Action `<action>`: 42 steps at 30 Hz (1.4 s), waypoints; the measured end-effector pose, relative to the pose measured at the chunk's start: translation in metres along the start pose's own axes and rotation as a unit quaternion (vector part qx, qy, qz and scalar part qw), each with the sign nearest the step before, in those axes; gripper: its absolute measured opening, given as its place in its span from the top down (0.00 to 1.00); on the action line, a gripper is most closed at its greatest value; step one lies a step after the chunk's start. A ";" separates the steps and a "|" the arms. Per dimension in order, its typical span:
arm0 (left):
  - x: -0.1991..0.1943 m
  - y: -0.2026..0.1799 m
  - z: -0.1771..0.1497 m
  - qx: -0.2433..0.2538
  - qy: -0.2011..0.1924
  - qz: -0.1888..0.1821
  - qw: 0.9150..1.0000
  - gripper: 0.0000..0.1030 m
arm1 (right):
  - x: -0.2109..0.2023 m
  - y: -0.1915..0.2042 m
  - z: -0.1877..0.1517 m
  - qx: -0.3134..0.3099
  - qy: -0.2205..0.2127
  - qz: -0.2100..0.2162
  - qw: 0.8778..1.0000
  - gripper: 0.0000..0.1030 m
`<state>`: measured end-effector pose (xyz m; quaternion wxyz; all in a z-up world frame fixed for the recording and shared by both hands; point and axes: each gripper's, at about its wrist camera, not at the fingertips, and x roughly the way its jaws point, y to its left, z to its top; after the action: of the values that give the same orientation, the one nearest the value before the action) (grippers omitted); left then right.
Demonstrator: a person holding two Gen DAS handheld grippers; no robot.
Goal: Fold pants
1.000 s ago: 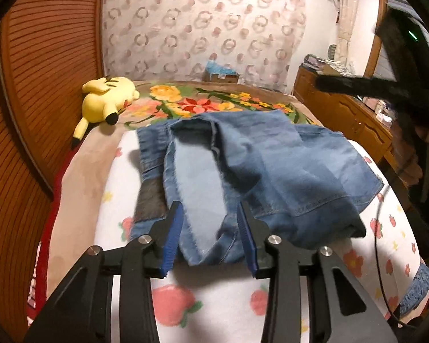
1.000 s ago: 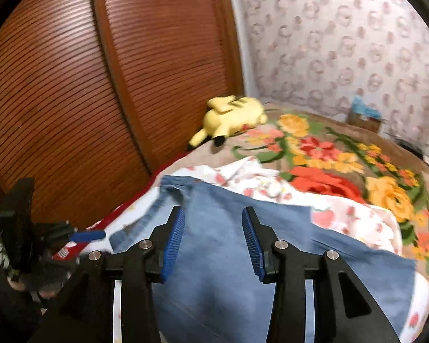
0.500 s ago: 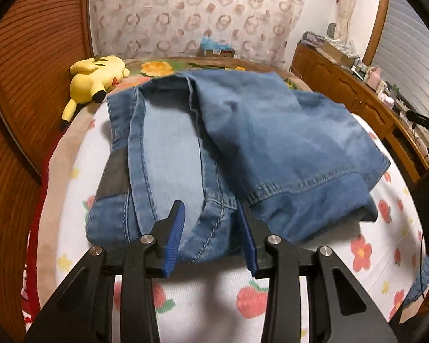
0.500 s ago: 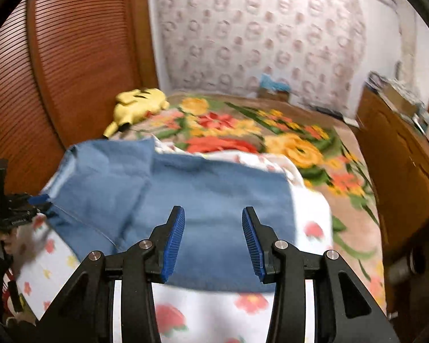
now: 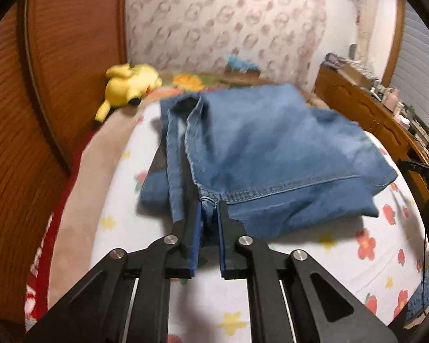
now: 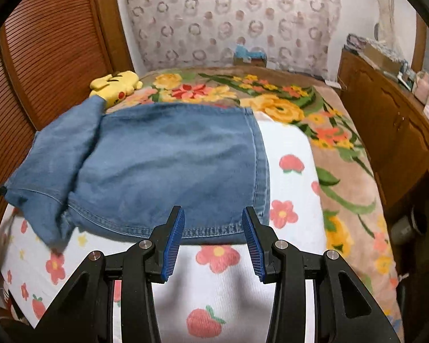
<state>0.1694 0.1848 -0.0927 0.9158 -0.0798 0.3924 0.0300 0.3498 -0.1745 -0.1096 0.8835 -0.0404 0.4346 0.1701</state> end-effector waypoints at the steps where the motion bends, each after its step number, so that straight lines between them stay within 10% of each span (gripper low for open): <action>1: 0.001 0.001 0.000 -0.002 0.004 -0.001 1.000 0.83 | 0.004 0.001 0.001 0.003 0.002 0.001 1.000 0.54; 7: -0.004 -0.005 0.012 0.009 -0.017 0.008 1.000 0.56 | 0.004 -0.019 -0.008 0.020 0.010 0.000 1.000 0.51; 21: 0.001 -0.046 0.048 0.045 -0.046 -0.037 0.997 0.34 | -0.004 -0.045 -0.022 0.067 0.033 -0.028 0.997 0.51; 28: 0.002 -0.056 0.051 0.047 -0.049 -0.040 0.997 0.32 | -0.007 -0.052 -0.020 0.078 0.034 -0.025 0.996 0.55; 30: 0.001 -0.054 0.052 0.045 -0.050 -0.036 0.997 0.32 | -0.007 -0.051 -0.018 0.076 0.038 -0.006 0.996 0.82; 42: -0.027 -0.013 0.049 0.014 -0.074 -0.013 0.997 0.32 | -0.079 0.048 0.057 -0.015 -0.078 0.090 0.993 0.84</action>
<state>0.1875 0.1807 -0.0384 0.9438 -0.0695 0.3225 0.0179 0.3318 -0.1384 -0.0090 0.8952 -0.0010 0.3633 0.2579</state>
